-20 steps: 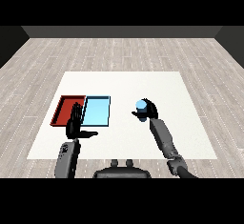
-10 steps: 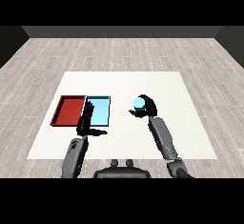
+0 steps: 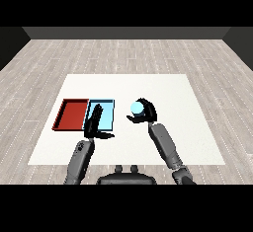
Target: Pick the blue can and put it in the blue box
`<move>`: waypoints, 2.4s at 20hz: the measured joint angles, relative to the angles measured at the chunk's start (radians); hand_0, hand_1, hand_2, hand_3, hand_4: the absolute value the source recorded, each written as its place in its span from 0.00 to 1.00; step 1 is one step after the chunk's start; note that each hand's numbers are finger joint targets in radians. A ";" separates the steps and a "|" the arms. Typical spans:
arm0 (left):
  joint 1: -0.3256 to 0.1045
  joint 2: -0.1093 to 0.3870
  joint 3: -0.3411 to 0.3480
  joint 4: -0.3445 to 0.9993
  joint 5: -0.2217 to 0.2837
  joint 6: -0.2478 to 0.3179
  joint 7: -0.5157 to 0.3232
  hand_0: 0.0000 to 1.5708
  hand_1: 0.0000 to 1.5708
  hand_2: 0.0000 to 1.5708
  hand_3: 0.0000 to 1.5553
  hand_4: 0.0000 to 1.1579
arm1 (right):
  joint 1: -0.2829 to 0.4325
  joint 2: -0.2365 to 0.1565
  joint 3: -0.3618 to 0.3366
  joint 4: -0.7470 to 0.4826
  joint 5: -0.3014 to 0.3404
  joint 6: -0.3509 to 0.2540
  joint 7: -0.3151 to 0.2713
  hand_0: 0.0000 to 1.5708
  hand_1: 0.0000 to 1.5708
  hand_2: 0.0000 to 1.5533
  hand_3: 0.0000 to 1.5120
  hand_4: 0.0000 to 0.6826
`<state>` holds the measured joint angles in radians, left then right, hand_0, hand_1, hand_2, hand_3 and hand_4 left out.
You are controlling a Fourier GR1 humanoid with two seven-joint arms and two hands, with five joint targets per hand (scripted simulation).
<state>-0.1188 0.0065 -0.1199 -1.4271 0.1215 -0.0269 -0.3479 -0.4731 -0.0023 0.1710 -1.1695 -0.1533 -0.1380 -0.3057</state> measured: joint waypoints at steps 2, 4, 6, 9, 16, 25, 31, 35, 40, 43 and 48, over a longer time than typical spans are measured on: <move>-0.012 -0.002 -0.039 0.001 0.011 0.031 0.009 0.00 0.00 0.00 0.00 0.00 | 0.005 0.001 0.021 -0.002 -0.003 -0.012 -0.012 0.91 0.91 0.92 0.93 0.96; -0.051 -0.004 -0.046 0.032 0.004 0.049 0.017 0.00 0.00 0.00 0.00 0.00 | -0.011 0.001 0.034 -0.001 -0.008 -0.030 -0.009 0.91 0.91 0.93 0.93 0.97; -0.073 -0.005 -0.068 0.062 0.001 0.070 0.010 0.00 0.00 0.00 0.00 0.00 | -0.012 -0.001 0.045 -0.003 -0.011 -0.034 -0.005 0.91 0.91 0.93 0.93 0.98; -0.104 -0.006 -0.099 0.106 0.010 0.102 0.002 0.00 0.00 0.00 0.00 0.00 | -0.019 0.001 0.067 -0.008 -0.019 -0.048 -0.005 0.91 0.91 0.93 0.94 0.97; -0.155 -0.006 -0.194 0.191 0.066 0.187 -0.003 0.00 0.00 0.00 0.00 0.00 | 0.000 0.002 0.095 -0.048 -0.014 -0.053 0.003 0.89 0.89 0.93 0.93 0.98; -0.264 -0.006 -0.251 0.365 0.128 0.235 -0.048 0.00 0.00 0.00 0.00 0.00 | -0.020 -0.001 0.122 -0.041 -0.030 -0.034 -0.012 0.89 0.89 0.94 0.94 1.00; -0.288 -0.006 -0.300 0.376 0.177 0.270 -0.047 0.00 0.00 0.00 0.00 0.00 | -0.020 0.001 0.170 -0.078 -0.036 -0.064 0.014 0.89 0.89 0.92 0.92 0.96; -0.269 -0.006 -0.331 0.349 0.185 0.286 -0.049 0.00 0.00 0.00 0.00 0.00 | -0.011 0.002 0.219 -0.097 -0.041 -0.102 0.008 0.90 0.90 0.92 0.92 0.95; -0.305 -0.006 -0.351 0.378 0.208 0.305 -0.050 0.00 0.00 0.00 0.00 0.00 | -0.051 0.002 0.228 -0.046 -0.068 -0.099 -0.013 0.91 0.91 0.92 0.92 0.90; -0.328 -0.006 -0.366 0.412 0.231 0.311 -0.064 0.00 0.00 0.00 0.00 0.00 | -0.044 0.002 0.258 -0.053 -0.070 -0.111 -0.014 0.90 0.90 0.93 0.92 0.92; -0.344 -0.006 -0.352 0.422 0.225 0.291 -0.083 0.00 0.00 0.00 0.00 0.24 | -0.062 0.002 0.309 -0.048 -0.075 -0.149 -0.014 0.80 0.80 0.91 0.92 0.90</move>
<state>-0.4630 0.0000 -0.4715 -1.0051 0.3469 0.2642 -0.4311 -0.5352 -0.0002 0.4804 -1.2170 -0.2285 -0.2867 -0.3199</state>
